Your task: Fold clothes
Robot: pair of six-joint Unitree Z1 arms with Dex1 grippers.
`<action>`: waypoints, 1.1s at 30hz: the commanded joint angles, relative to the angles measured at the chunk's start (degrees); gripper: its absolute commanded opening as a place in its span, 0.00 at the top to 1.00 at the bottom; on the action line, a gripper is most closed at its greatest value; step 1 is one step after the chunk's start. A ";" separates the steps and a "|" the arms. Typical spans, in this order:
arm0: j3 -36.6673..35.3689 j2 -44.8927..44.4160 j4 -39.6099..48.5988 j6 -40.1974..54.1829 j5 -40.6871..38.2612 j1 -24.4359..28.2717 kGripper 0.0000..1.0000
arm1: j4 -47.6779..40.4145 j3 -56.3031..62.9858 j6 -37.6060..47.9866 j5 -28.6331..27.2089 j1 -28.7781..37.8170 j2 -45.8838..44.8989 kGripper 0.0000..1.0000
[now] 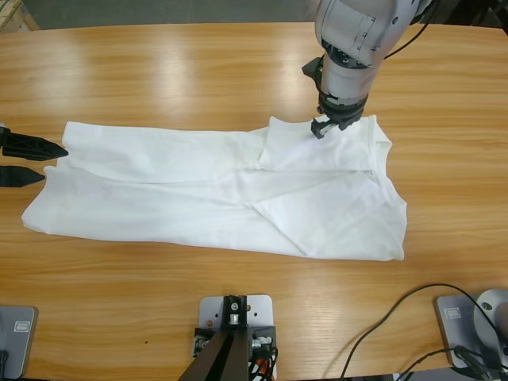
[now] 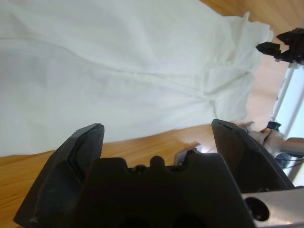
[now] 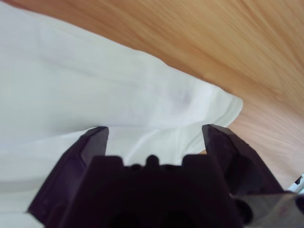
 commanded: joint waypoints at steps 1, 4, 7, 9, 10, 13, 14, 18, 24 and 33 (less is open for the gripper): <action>0.69 -1.28 -0.42 0.28 2.34 -0.53 0.13 | 1.19 1.70 -0.53 0.94 -0.80 -9.93 0.18; 0.50 -3.07 -3.83 0.17 4.44 0.04 0.13 | 2.56 1.98 -1.76 2.59 -0.83 -16.03 0.11; -3.54 0.27 -4.65 0.17 4.84 0.09 0.13 | 3.81 2.06 -3.61 3.36 -0.83 -21.41 0.06; -5.95 2.92 -4.65 0.19 5.31 0.09 0.13 | 4.14 1.98 -5.44 5.68 -0.83 -24.22 0.05; -6.76 4.31 -4.69 0.19 5.37 0.11 0.13 | 4.42 1.72 -6.39 7.83 -0.83 -24.75 0.05; -6.95 6.88 -5.97 0.17 5.19 1.67 0.12 | 7.71 0.91 -7.92 11.75 -0.92 -24.68 0.06; -6.85 7.60 -5.97 0.10 5.09 2.69 0.12 | 7.91 0.91 -7.92 12.20 -0.92 -25.61 0.06; -6.11 9.72 -5.97 -0.76 1.61 6.73 0.12 | 8.29 0.93 -7.58 14.05 -0.92 -29.70 0.06; -2.98 9.76 -5.99 -0.20 -9.86 12.20 0.12 | 8.87 3.18 -7.04 14.75 -0.92 -30.74 0.06; -1.61 16.58 -6.15 3.00 -13.72 12.43 0.13 | 8.63 2.58 -6.77 15.63 -0.92 -29.74 0.06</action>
